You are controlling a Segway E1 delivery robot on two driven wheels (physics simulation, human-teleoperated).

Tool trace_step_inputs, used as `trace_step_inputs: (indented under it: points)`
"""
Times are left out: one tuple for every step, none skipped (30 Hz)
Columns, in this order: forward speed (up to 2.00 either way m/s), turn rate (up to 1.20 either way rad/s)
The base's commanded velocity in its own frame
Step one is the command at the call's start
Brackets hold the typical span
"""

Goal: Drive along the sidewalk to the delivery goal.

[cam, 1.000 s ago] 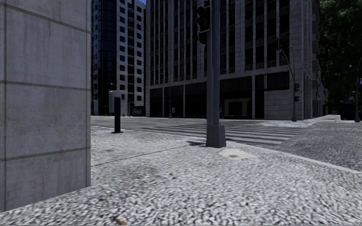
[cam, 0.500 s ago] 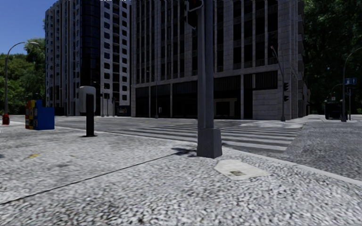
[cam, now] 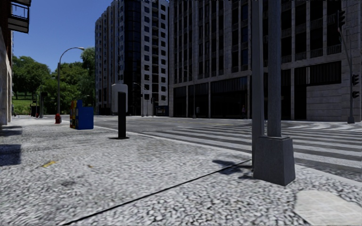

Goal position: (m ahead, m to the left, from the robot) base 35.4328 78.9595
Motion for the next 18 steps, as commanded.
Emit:
trace_step_inputs:
  points:
    - [2.00,0.60]
    - [2.00,0.60]
    - [2.00,0.65]
    - [2.00,0.67]
    - [2.00,0.68]
    - [2.00,0.68]
    - [2.00,0.68]
    - [2.00,0.68]
    - [2.00,0.68]
    - [2.00,0.68]
    - [2.00,0.68]
    - [2.00,0.68]
    - [2.00,0.68]
    - [2.00,0.68]
    - [2.00,0.68]
    - [2.00,0.68]
    - [2.00,0.68]
    - [2.00,0.68]
